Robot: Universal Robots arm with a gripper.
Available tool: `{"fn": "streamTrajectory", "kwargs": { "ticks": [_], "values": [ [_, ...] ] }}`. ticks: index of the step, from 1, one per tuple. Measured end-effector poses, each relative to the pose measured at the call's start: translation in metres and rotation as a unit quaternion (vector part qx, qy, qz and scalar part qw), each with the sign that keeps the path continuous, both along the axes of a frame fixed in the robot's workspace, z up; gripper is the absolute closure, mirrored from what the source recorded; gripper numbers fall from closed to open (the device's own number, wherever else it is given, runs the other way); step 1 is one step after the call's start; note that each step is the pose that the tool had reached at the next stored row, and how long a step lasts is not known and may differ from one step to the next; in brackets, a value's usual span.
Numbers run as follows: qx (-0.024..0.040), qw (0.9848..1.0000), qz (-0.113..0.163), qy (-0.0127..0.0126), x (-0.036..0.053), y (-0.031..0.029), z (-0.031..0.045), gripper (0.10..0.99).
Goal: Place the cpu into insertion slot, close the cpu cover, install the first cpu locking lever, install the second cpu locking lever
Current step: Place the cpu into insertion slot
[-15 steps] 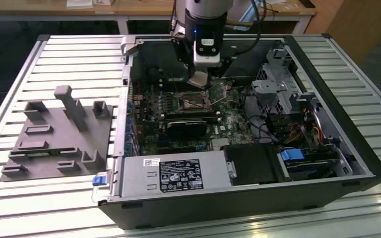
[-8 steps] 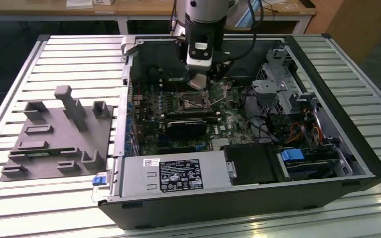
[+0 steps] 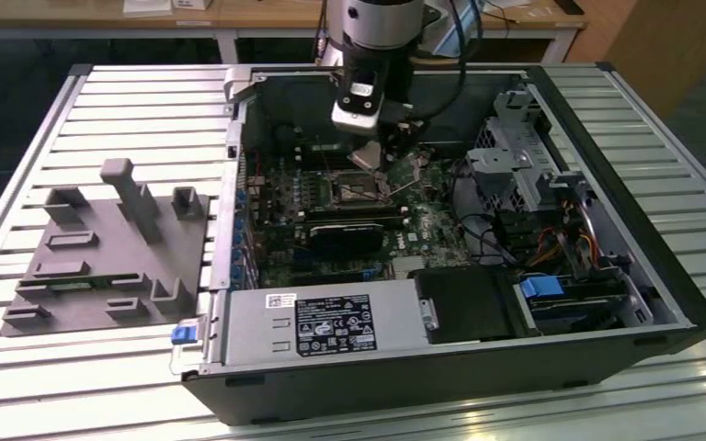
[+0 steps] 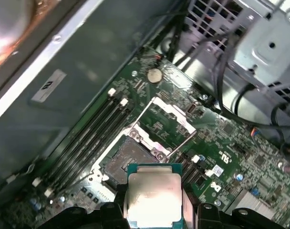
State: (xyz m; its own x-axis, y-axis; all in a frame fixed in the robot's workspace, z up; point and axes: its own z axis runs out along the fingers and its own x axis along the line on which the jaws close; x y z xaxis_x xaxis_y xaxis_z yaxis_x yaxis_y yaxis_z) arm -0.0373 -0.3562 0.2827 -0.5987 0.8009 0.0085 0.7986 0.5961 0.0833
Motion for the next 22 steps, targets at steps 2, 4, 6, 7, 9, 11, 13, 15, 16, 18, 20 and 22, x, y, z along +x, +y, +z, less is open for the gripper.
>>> {"fn": "streamTrajectory", "kwargs": {
  "ticks": [2, 4, 6, 7, 9, 11, 13, 15, 16, 18, 20, 22],
  "values": [
    [0.0, 0.9998, -0.018, 0.0, 0.0, 0.0, -0.0016, 0.549],
    [0.0, 0.9994, -0.036, 0.0, 0.0, 0.0, -0.0032, 0.549],
    [0.0, 0.9985, -0.055, 0.0, 0.0, 0.0, -0.0048, 0.549],
    [0.0, 0.998, -0.063, 0.0, 0.0, 0.0, -0.0056, 0.549],
    [0.0, 0.9967, -0.082, 0.0, 0.0, 0.0, -0.0071, 0.549],
    [0.0, 0.9951, -0.099, 0.0, 0.0, 0.0, -0.0087, 0.549],
    [0.0, 0.993, -0.118, 0.0, 0.0, 0.0, -0.0103, 0.549],
    [0.0, 0.9907, -0.136, 0.0, 0.0, 0.0, -0.0119, 0.549],
    [0.0, 0.9895, -0.145, 0.0, 0.0, 0.0, -0.0127, 0.549],
    [0.0, 0.9867, -0.162, 0.0, 0.0, 0.0, -0.0143, 0.549],
    [0.0, 0.9837, -0.18, 0.0, 0.0, 0.0, -0.0157, 0.549],
    [0.0, 0.9803, -0.197, 0.0, -0.0001, 0.0, -0.0171, 0.549]
  ]
}}
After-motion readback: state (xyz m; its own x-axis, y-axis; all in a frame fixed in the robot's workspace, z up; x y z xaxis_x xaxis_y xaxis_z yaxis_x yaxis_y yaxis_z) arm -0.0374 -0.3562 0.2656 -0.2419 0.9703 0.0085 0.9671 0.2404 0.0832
